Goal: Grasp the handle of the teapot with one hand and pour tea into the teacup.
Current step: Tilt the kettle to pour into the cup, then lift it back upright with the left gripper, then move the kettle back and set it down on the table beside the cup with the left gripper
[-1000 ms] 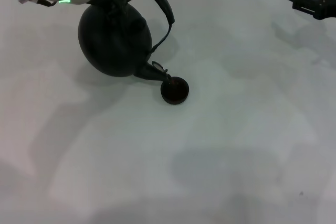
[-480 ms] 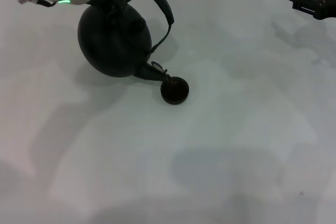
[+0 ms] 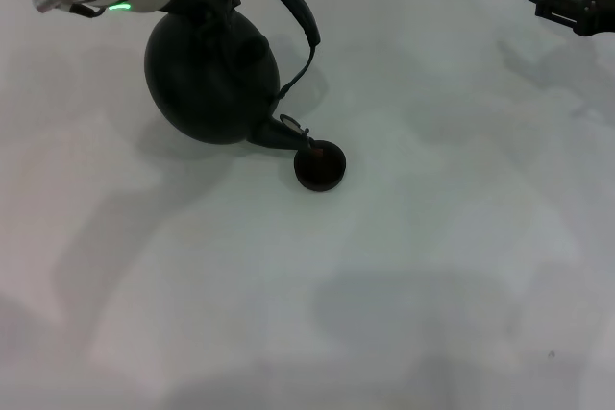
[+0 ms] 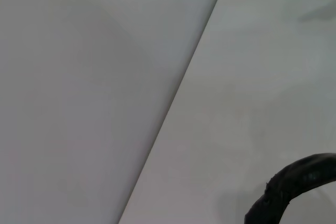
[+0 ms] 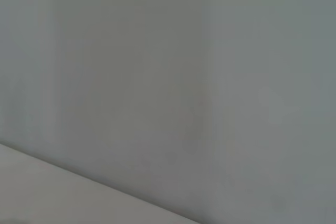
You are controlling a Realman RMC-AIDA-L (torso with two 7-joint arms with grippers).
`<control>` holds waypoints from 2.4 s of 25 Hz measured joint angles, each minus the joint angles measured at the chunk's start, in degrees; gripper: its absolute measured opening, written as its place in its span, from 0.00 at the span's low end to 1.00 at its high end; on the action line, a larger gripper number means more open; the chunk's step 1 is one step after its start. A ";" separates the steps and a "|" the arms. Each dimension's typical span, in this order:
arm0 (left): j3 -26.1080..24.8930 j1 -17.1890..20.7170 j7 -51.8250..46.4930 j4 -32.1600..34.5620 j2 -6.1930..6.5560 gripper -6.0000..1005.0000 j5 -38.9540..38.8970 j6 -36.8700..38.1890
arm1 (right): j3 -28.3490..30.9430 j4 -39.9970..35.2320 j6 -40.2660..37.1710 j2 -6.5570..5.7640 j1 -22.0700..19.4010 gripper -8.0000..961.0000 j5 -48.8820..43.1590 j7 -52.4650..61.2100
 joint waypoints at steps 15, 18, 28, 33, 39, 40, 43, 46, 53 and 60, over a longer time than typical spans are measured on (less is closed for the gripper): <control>0.19 2.65 -5.92 2.16 -0.02 0.14 0.00 -2.08 | 0.00 0.00 -0.30 -0.09 -0.12 0.88 -0.25 -0.01; 0.19 4.61 -6.75 4.00 -0.01 0.14 0.00 -3.06 | 0.00 -0.04 -0.45 -0.09 -0.02 0.88 -0.27 -0.01; 0.25 15.83 -9.35 8.24 -0.05 0.14 -1.50 -15.79 | 0.00 -0.09 -0.53 -0.09 0.00 0.88 -0.45 0.27; -0.95 20.49 -5.68 8.09 0.22 0.14 -9.80 -23.45 | -0.07 -0.14 -0.54 -0.09 -0.05 0.88 -0.45 0.42; -6.66 23.03 8.49 6.53 0.28 0.14 -28.05 -25.07 | -0.25 -0.70 -0.37 -0.09 -0.02 0.88 -0.45 0.44; -8.03 23.13 11.01 5.84 0.28 0.14 -31.25 -24.50 | -0.26 -0.72 -0.33 -0.09 -0.06 0.88 -0.45 0.44; -12.04 23.12 18.44 2.62 0.26 0.13 -40.54 -22.04 | -0.27 -0.78 -0.22 -0.09 -0.38 0.88 -0.45 0.44; -14.48 23.02 23.58 -0.42 0.26 0.13 -45.76 -20.58 | -0.28 -1.14 -0.20 -0.09 -0.53 0.88 -0.44 0.44; -20.06 23.31 33.66 -8.52 0.43 0.13 -55.15 -16.75 | -0.57 -1.56 -0.25 -0.15 -0.63 0.88 -0.96 0.12; -28.92 22.77 50.05 -19.31 0.45 0.13 -68.20 -5.90 | -0.42 -2.02 -0.28 -0.18 -0.78 0.88 -1.87 0.02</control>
